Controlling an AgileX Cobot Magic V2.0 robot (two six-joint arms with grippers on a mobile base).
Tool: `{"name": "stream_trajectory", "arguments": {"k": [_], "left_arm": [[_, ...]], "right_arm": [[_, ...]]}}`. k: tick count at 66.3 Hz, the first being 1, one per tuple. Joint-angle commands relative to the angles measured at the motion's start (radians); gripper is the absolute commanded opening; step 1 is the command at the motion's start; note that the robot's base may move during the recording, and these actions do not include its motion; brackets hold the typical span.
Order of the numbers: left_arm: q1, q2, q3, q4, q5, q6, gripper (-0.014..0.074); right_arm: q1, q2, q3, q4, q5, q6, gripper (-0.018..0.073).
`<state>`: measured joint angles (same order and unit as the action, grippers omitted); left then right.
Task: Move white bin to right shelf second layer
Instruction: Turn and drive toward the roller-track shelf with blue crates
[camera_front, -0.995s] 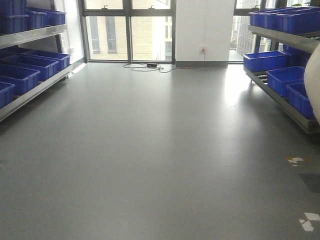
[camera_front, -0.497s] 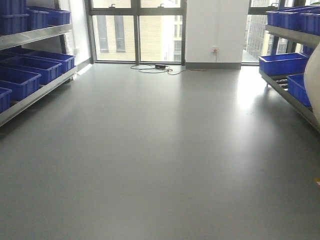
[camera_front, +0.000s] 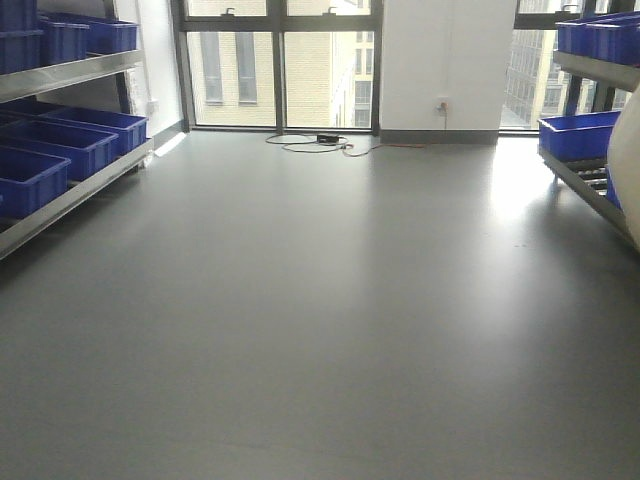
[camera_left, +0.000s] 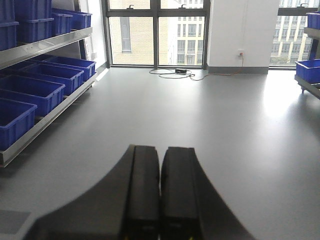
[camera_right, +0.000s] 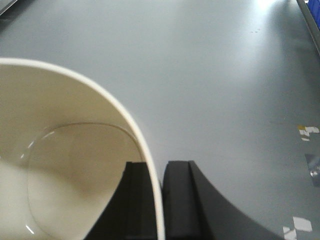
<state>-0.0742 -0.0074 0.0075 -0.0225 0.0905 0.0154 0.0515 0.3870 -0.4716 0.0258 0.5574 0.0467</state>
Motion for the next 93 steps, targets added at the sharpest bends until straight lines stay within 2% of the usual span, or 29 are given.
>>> {"name": "stream_trajectory", "arguments": {"k": [1,93], "left_arm": [[-0.01,-0.016,0.037,-0.006,-0.081,-0.003,0.0085],[-0.01,-0.016,0.037,-0.006,-0.081,-0.003,0.0085]], "right_arm": [[-0.007,0.008,-0.032,0.003,-0.096,-0.003,0.0047],[-0.007,0.008,-0.032,0.003,-0.096,-0.003,0.0047]]}}
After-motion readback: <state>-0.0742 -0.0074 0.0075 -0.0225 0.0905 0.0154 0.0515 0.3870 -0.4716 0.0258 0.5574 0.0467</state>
